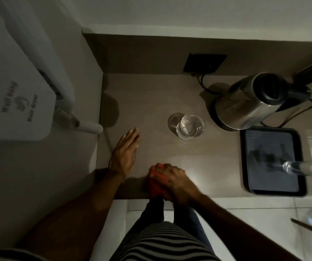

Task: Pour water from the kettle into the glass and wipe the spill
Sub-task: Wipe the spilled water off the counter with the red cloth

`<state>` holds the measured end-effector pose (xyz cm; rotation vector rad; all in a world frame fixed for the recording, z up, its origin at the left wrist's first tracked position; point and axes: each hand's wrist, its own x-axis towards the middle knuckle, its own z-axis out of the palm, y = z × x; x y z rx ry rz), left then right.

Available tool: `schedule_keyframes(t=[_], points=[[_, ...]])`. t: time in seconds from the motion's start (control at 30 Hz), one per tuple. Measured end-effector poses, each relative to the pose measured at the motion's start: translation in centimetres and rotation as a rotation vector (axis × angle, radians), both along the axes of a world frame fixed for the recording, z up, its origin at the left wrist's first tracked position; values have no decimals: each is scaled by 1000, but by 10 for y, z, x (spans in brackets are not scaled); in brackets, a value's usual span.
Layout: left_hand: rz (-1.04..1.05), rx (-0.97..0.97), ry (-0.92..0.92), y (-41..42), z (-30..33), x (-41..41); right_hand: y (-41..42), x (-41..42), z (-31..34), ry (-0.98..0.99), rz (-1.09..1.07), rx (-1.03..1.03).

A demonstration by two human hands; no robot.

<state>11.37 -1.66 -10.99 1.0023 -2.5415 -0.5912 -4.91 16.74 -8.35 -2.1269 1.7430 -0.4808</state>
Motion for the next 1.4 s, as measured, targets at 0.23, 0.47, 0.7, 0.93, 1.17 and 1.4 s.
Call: schedule_keyframes(t=[0.23,0.47,0.7,0.93,1.17,1.4], points=[[37,-23,-38,2,-4,-1,17,-76,-4,72,-1131,139],[40,-24,-25,2,-7,-2,-12,50,-3,15,-662,162],[26,-51,-25,0,-12,1,12,-72,4,97,76,-45],[14,-68,-31,0,-13,2,9,-98,-3,125,-1019,126],[7,-38,-64,0,-5,0,0,44,-6,17,-868,140],[-5,-15,-83,0,-3,-2,9,114,0,-325,-193,41]])
